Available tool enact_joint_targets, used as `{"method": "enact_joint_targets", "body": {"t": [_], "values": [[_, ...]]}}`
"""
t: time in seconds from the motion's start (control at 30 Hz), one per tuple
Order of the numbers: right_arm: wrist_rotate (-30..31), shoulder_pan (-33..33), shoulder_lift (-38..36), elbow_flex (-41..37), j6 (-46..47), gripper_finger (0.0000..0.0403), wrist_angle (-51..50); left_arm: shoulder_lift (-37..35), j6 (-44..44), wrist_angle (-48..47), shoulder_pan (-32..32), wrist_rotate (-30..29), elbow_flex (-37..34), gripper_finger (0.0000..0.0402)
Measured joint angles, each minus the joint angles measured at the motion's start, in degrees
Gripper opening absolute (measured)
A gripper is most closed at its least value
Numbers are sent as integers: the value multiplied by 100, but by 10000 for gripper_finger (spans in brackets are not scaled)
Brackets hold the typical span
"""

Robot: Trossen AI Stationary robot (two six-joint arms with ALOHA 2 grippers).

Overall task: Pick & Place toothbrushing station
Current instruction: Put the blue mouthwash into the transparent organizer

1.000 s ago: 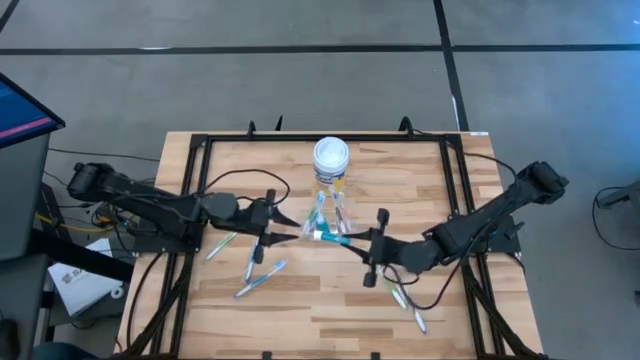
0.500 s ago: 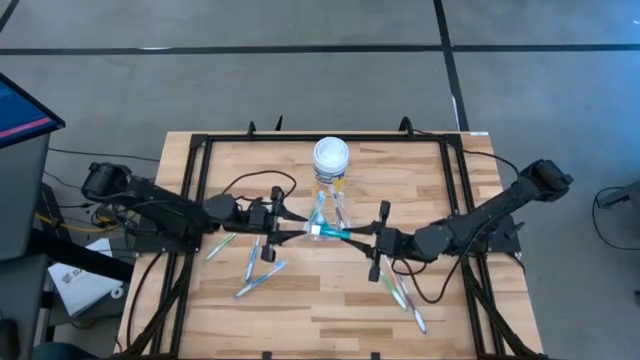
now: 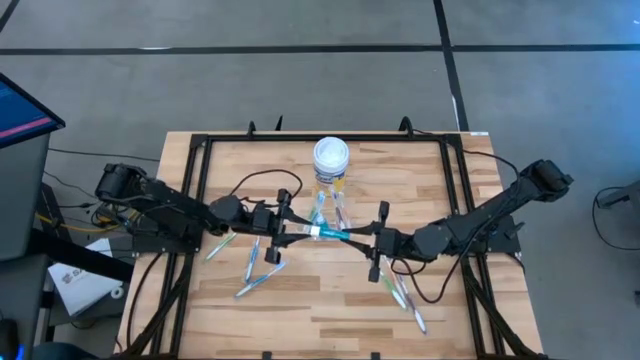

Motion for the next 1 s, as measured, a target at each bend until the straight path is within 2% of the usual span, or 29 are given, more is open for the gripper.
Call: {"method": "enact_joint_targets", "body": {"t": [1.0], "values": [[-467,-341,37,4,171,67,-35,0,-65,73,-11,54,5,127]]}}
